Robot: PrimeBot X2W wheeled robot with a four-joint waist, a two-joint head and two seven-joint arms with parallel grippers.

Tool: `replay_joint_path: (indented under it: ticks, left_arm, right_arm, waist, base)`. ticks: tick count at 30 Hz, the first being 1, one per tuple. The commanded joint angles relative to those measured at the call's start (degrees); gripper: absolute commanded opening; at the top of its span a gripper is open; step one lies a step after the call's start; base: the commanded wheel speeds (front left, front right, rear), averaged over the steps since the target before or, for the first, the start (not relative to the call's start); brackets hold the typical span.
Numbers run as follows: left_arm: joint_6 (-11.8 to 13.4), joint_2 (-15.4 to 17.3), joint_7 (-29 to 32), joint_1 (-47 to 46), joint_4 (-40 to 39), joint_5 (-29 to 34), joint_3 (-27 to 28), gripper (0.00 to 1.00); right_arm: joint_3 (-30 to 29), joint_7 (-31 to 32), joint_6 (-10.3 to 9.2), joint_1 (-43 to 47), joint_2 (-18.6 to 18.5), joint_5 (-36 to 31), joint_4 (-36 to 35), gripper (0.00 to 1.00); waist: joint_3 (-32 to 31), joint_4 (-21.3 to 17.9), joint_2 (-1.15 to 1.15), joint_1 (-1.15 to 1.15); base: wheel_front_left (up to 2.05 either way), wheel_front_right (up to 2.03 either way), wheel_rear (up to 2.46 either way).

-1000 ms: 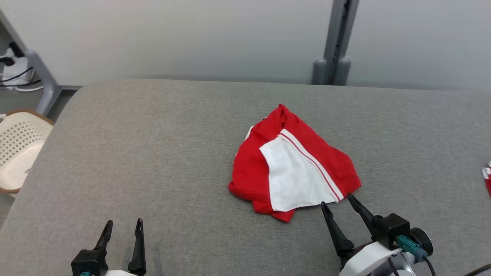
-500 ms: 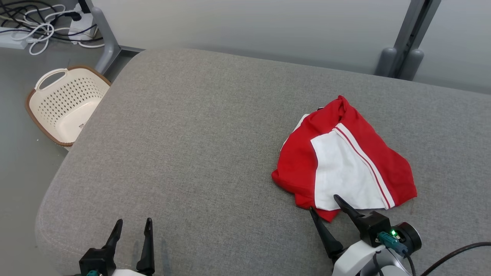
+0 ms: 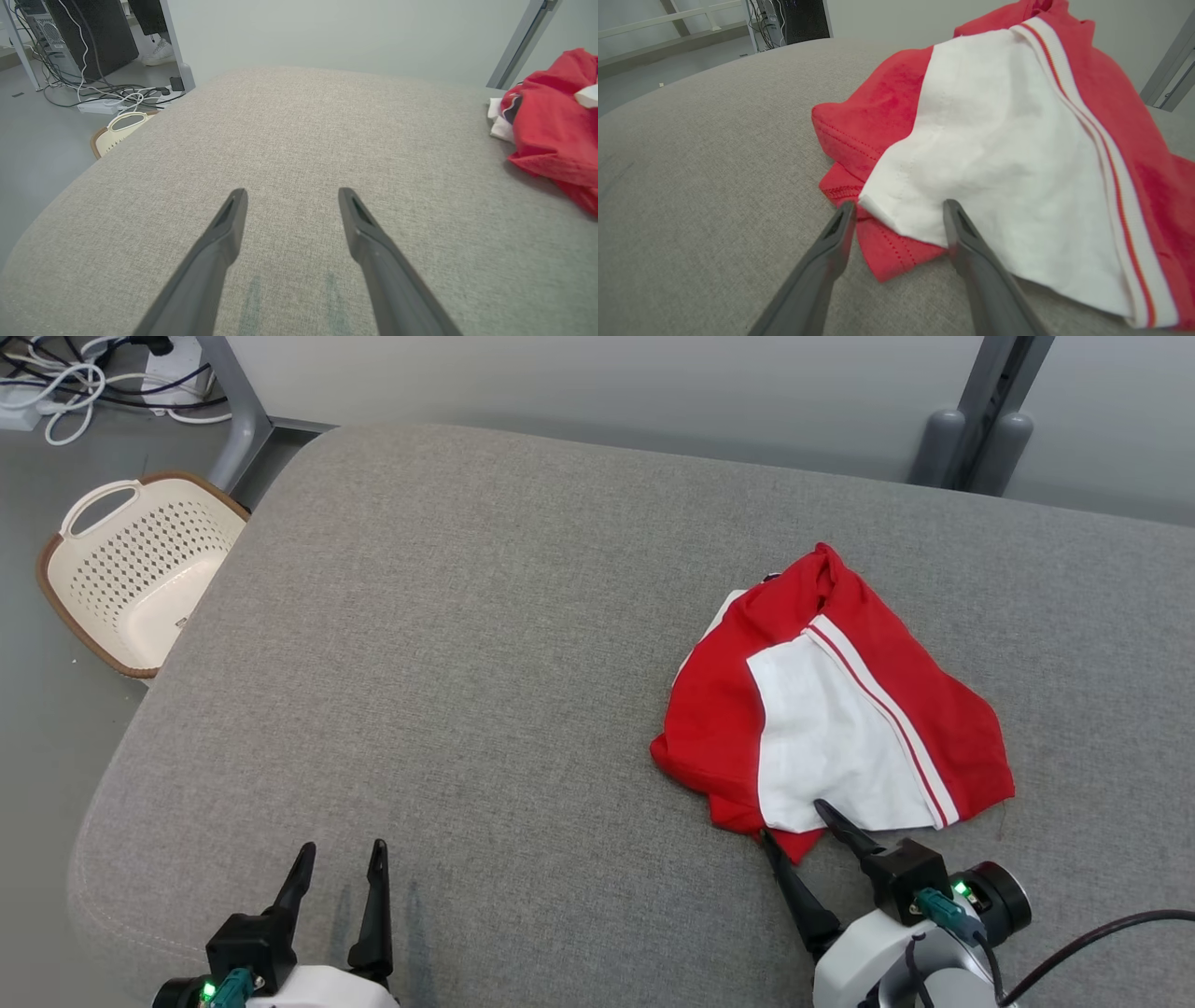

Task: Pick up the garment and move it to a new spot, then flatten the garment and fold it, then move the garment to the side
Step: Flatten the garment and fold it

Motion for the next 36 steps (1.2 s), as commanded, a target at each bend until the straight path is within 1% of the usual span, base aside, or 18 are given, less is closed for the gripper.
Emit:
replay_joint_path:
  ticks: [1,4,5,6,7,8,9,10,13,18,23,29,31,36]
  left_arm:
    - [0.3,0.2,-0.3,-0.9,-0.1,-0.5,0.0,1.0]
    - [0.4,0.2,-0.3,-1.3,0.0,-0.9,-0.3,1.0]
    - [0.4,0.2,-0.3,-1.3,0.2,-1.0,-0.3,1.0]
    - [0.4,0.2,-0.3,-1.3,0.3,-1.1,-0.3,1.0]
    - [0.5,0.2,-0.3,-1.2,0.3,-1.0,-0.2,1.0]
    - [0.5,0.2,-0.3,-1.1,0.4,-1.1,-0.1,1.0]
    - [0.4,0.2,-0.3,-0.9,0.5,-1.0,0.1,1.0]
    - [0.5,0.2,-0.3,-0.7,0.6,-0.9,0.2,1.0]
    - [0.5,0.2,-0.3,0.1,0.5,-0.5,0.8,1.0]
    - [-0.2,0.3,-0.3,0.1,0.6,-0.4,0.6,1.0]
    - [-0.2,0.3,-0.3,-0.4,0.9,-0.4,-0.2,1.0]
    - [-0.5,0.2,-0.3,0.7,1.4,-0.1,0.3,1.0]
    - [-0.8,0.2,-0.3,0.8,1.5,0.0,0.4,1.0]
    - [-1.3,0.2,-0.3,0.5,1.7,0.2,0.0,1.0]
  right_arm:
    - [-0.1,0.0,0.0,-0.6,-0.4,-0.3,0.0,0.93]
    - [-0.4,0.0,0.0,-0.9,-0.4,-0.4,0.2,0.82]
    - [-0.5,0.0,0.0,-1.1,-0.4,-0.4,0.3,0.76]
    - [-0.5,0.0,0.0,-1.2,-0.4,-0.4,0.4,0.58]
    - [-0.6,0.0,0.0,-1.4,-0.4,-0.4,0.5,0.48]
    - [-0.7,0.0,0.0,-1.5,-0.4,-0.4,0.7,0.28]
    - [-0.9,0.0,0.0,-1.6,-0.4,-0.1,0.6,0.0]
    - [-1.1,0.0,0.0,-1.6,-0.4,0.2,0.2,0.0]
    - [-3.9,0.0,0.0,-1.9,-0.4,1.5,-4.0,0.0]
    - [-12.6,0.0,0.0,-4.2,-0.6,-0.7,-8.3,0.0]
    - [-19.2,0.0,0.0,-8.7,-3.5,-3.0,-9.7,0.0]
    - [-22.3,0.0,0.0,-12.9,-6.8,-3.7,-9.8,0.0]
    - [-23.5,0.0,0.0,-14.2,-7.5,-3.4,-9.0,0.0]
    - [-24.2,0.0,0.0,-17.8,-10.1,-5.6,-4.9,0.0]
  waist:
    - [0.2,-0.1,0.0,0.0]
    - [0.5,0.0,0.0,0.0]
    - [0.6,0.0,0.0,0.0]
    - [0.6,0.1,0.0,0.0]
    - [0.6,0.1,0.0,0.0]
    - [0.5,0.1,0.0,0.0]
    - [0.3,0.1,0.0,0.0]
    - [0.1,0.0,0.0,0.0]
    - [-1.1,-0.9,0.0,0.0]
    - [-1.9,-2.6,0.0,0.0]
    - [-2.7,-3.7,0.0,0.0]
    - [-3.8,-4.4,0.0,0.0]
    - [-3.9,-4.5,0.0,0.0]
    - [-3.0,-4.1,0.0,0.0]
  base:
    - [0.0,0.0,0.0]
    - [0.0,0.0,0.0]
    - [0.0,0.0,0.0]
    - [0.0,0.0,0.0]
    - [0.0,0.0,0.0]
    - [0.0,0.0,0.0]
    - [0.0,0.0,0.0]
    - [0.0,0.0,0.0]
    - [0.0,0.0,0.0]
    - [0.0,0.0,0.0]
    - [0.0,0.0,0.0]
    - [0.0,0.0,0.0]
    - [0.0,0.0,0.0]
    - [0.0,0.0,0.0]
